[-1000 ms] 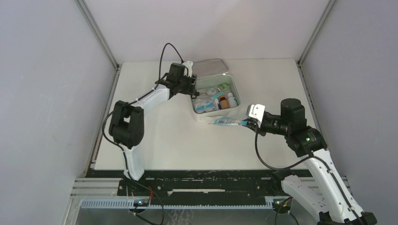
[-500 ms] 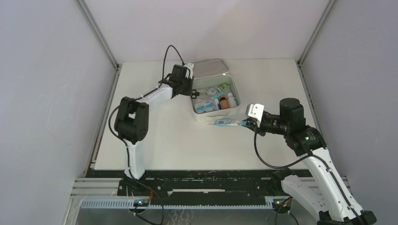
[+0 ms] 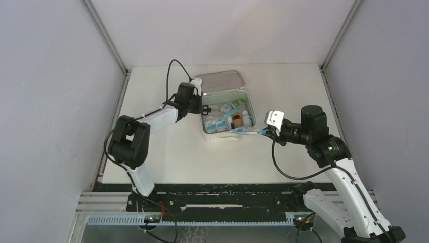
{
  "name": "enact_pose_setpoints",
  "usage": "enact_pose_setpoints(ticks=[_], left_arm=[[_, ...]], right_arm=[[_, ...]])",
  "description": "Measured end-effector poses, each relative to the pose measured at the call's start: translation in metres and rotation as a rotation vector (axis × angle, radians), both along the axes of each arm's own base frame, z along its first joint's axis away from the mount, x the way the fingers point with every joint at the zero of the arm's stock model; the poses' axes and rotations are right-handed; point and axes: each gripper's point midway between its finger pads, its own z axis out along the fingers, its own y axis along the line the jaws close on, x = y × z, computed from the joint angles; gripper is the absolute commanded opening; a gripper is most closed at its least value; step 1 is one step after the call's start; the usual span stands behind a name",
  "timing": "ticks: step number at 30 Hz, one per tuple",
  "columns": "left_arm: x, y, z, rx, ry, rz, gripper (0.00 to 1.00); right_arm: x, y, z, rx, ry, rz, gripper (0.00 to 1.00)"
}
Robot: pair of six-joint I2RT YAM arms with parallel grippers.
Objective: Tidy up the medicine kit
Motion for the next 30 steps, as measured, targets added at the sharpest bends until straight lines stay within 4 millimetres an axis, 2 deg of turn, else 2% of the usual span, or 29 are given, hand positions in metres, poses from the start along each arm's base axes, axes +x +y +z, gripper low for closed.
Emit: enact_pose_setpoints(ticks=[9, 15, 19, 24, 30], left_arm=[[-0.055, -0.008, -0.002, -0.011, 0.008, -0.074, 0.24], [-0.097, -0.032, -0.004, -0.046, 0.048, -0.200, 0.39], [-0.131, -0.048, -0.017, -0.073, 0.139, -0.301, 0.50], [-0.160, -0.054, -0.027, -0.098, 0.244, -0.371, 0.59], [-0.190, -0.064, -0.020, -0.155, 0.306, -0.494, 0.67]], right_arm=[[0.015, -0.011, -0.010, -0.031, 0.026, -0.072, 0.00], [0.026, -0.021, -0.017, -0.050, 0.049, -0.124, 0.00], [0.030, -0.026, -0.019, -0.056, 0.058, -0.150, 0.00], [0.034, -0.031, -0.019, -0.055, 0.058, -0.173, 0.00], [0.034, -0.032, -0.019, -0.056, 0.058, -0.178, 0.00]])
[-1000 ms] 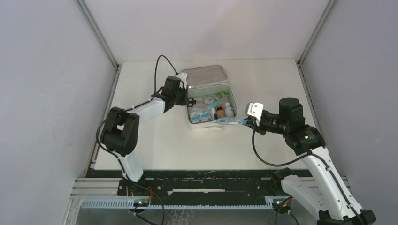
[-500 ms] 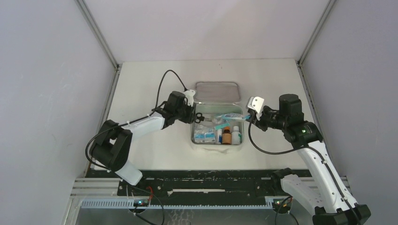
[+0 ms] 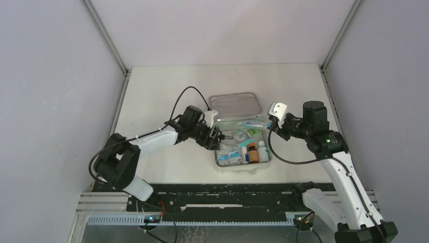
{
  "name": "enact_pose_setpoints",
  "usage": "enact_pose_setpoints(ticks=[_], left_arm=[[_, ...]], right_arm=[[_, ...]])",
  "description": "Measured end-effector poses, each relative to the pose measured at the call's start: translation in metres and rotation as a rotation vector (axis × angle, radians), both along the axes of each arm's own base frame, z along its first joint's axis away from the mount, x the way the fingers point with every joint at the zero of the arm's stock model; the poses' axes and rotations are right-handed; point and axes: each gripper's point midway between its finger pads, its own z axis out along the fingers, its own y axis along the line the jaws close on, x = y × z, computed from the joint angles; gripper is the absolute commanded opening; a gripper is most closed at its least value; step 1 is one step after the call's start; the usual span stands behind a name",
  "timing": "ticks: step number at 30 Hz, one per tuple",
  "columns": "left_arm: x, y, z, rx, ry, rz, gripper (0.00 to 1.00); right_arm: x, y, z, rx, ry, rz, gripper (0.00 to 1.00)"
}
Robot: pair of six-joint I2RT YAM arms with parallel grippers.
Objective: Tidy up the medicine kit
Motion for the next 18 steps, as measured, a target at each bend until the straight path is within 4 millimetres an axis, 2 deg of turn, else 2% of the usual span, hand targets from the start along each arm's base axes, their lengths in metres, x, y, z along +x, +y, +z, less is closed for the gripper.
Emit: enact_pose_setpoints(ticks=[5, 9, 12, 16, 18], left_arm=[[-0.035, -0.014, 0.018, -0.097, 0.028, -0.160, 0.73], [-0.040, -0.018, 0.032, -0.139, -0.006, -0.220, 0.80], [-0.030, -0.013, 0.045, -0.160, -0.055, -0.193, 0.86], [0.008, 0.005, 0.061, -0.197, -0.115, -0.072, 0.90], [0.029, 0.017, 0.063, -0.209, -0.114, 0.000, 0.91]], right_arm=[[0.000, 0.000, 0.000, -0.001, -0.001, -0.002, 0.00], [0.000, -0.001, 0.001, 0.000, -0.005, -0.003, 0.00], [-0.001, -0.001, 0.002, 0.001, -0.009, -0.009, 0.00], [-0.003, -0.002, 0.006, 0.014, -0.011, -0.020, 0.00], [-0.003, -0.002, 0.008, 0.021, -0.013, -0.025, 0.00]])
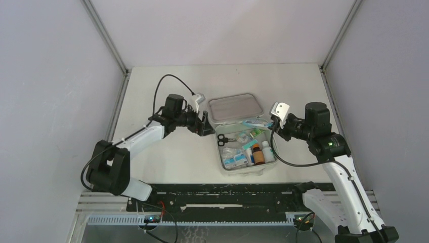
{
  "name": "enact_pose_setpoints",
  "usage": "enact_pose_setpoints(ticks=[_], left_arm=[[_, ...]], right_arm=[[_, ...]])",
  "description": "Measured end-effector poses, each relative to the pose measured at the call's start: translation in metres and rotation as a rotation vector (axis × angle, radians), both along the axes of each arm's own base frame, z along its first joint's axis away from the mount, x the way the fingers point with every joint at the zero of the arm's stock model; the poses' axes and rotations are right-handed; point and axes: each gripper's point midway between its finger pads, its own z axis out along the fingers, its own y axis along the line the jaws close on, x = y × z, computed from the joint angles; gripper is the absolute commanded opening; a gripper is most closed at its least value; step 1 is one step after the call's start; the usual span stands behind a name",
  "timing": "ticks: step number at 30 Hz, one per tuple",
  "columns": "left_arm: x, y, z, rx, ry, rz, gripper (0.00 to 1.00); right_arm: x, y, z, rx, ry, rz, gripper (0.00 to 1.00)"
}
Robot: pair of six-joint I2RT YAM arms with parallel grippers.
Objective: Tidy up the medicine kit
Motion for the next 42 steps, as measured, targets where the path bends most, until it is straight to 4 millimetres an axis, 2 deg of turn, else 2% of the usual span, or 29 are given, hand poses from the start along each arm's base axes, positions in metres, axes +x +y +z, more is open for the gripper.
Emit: enact_pose_setpoints(ticks=[3, 7, 15, 24, 28, 31, 37, 42], left_arm=[[0.031, 0.011, -0.003, -0.028, 0.032, 0.085, 0.91], [0.056, 0.009, -0.011, -0.097, 0.101, 0.135, 0.92], [0.077, -0.002, -0.032, -0.219, 0.259, 0.205, 0.93], [0.110, -0.012, -0.032, -0.337, 0.332, 0.277, 0.95], [0.119, -0.018, -0.037, -0.375, 0.380, 0.292, 0.95], [0.121, -0.021, -0.039, -0.404, 0.424, 0.299, 0.91], [0.127, -0.027, -0.014, -0.508, 0.423, 0.276, 0.80], [0.130, -0.030, 0.008, -0.576, 0.393, 0.246, 0.77]], right_arm=[[0.000, 0.000, 0.001, 0.006, 0.000, -0.004, 0.00], [0.000, 0.000, 0.001, 0.007, 0.004, -0.005, 0.00], [0.002, 0.000, -0.002, 0.003, 0.013, -0.007, 0.00], [0.002, 0.000, -0.003, 0.002, 0.017, -0.008, 0.00], [0.002, 0.000, -0.003, 0.001, 0.018, -0.008, 0.00], [0.002, 0.000, -0.003, 0.001, 0.019, -0.008, 0.00], [0.002, 0.000, -0.003, 0.001, 0.020, -0.008, 0.00], [0.002, 0.000, -0.003, 0.001, 0.020, -0.008, 0.00]])
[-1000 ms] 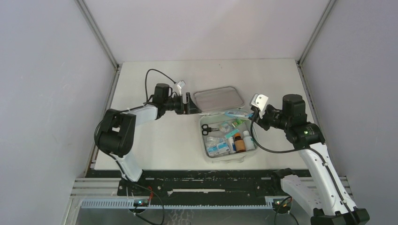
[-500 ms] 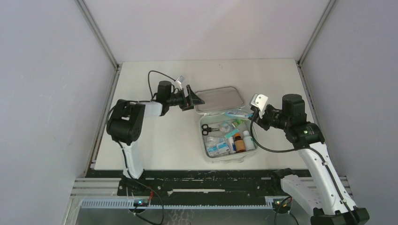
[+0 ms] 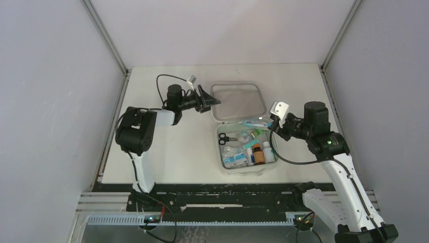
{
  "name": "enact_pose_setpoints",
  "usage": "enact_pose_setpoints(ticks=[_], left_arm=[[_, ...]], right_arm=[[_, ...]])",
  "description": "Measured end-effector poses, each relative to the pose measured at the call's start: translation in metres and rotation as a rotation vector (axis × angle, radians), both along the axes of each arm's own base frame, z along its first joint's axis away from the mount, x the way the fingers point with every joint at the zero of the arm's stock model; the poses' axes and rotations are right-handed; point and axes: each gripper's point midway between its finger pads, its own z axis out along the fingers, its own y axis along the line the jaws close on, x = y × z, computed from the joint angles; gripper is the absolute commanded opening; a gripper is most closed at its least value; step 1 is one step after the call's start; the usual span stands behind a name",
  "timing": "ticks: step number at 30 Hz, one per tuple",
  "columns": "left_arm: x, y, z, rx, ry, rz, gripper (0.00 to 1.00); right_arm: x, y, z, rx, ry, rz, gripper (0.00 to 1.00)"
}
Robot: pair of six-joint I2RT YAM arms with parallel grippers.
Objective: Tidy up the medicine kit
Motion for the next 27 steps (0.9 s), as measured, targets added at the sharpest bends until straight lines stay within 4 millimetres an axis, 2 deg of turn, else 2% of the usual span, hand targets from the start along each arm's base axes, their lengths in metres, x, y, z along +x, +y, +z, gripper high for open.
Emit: enact_pose_setpoints(ticks=[10, 18, 23, 27], left_arm=[[-0.004, -0.002, 0.042, -0.005, -0.105, -0.043, 0.76], [0.004, -0.006, 0.099, 0.041, -0.283, -0.078, 0.78], [0.001, -0.018, 0.129, 0.095, -0.407, -0.124, 0.72], [-0.007, -0.029, 0.132, 0.135, -0.445, -0.167, 0.63]], right_arm=[[0.000, 0.000, 0.000, 0.000, 0.000, 0.000, 0.00], [0.000, 0.000, 0.000, 0.000, 0.000, 0.000, 0.00], [0.000, 0.000, 0.000, 0.000, 0.000, 0.000, 0.00], [0.000, 0.000, 0.000, 0.000, 0.000, -0.001, 0.00]])
